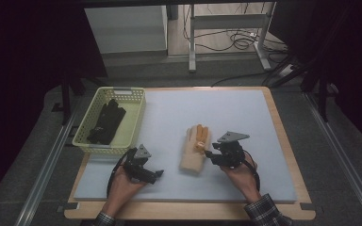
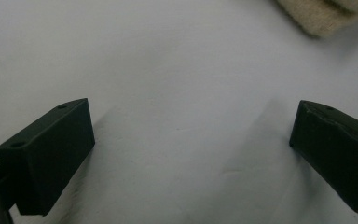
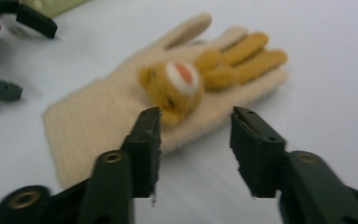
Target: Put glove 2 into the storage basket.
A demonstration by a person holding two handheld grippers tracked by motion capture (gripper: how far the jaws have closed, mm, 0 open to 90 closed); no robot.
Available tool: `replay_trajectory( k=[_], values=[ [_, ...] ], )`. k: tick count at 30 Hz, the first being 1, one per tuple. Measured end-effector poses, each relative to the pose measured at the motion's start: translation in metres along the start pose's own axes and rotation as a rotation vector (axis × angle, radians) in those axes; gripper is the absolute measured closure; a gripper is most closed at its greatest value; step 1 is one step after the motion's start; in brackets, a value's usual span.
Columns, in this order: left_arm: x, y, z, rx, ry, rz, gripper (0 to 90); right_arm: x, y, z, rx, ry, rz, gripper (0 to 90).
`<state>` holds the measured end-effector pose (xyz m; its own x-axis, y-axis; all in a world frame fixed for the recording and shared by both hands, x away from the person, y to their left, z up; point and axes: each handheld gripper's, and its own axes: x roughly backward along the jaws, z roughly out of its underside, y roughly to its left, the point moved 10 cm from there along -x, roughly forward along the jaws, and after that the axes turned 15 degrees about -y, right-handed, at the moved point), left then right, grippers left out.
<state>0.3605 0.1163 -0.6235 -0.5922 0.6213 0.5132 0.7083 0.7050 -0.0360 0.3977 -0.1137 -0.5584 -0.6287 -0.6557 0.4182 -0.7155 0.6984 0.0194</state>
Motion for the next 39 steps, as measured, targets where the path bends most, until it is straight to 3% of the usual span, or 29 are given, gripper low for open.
replay_trajectory(
  k=[2,3,4,7,12,25,36,39],
  values=[
    [0.0,0.0,0.0,-0.001,0.001,0.001,0.0,0.002,0.001,0.008,-0.006,0.014,-0.013,67.1],
    [0.0,0.0,0.0,-0.001,0.001,0.001,0.0,0.002,0.001,0.008,-0.006,0.014,-0.013,67.1],
    [0.0,0.0,0.0,-0.001,0.001,0.001,0.0,0.003,0.004,0.014,-0.005,0.02,-0.032,74.6],
    [0.0,0.0,0.0,-0.002,0.001,0.001,0.0,0.0,0.011,0.022,-0.002,0.039,-0.061,78.6],
    [0.0,0.0,0.0,-0.001,0.001,0.001,0.0,-0.007,0.024,0.027,0.025,0.051,-0.087,78.8],
    [0.0,0.0,0.0,-0.001,0.002,0.001,0.0,-0.029,0.045,0.028,0.033,0.06,-0.128,77.8],
    [0.0,0.0,0.0,-0.001,0.002,0.002,0.0,-0.065,0.067,0.02,0.049,0.056,-0.141,76.6],
    [0.0,0.0,0.0,-0.001,0.002,0.001,0.0,-0.073,0.071,0.018,0.074,0.053,-0.131,76.4]
  ],
)
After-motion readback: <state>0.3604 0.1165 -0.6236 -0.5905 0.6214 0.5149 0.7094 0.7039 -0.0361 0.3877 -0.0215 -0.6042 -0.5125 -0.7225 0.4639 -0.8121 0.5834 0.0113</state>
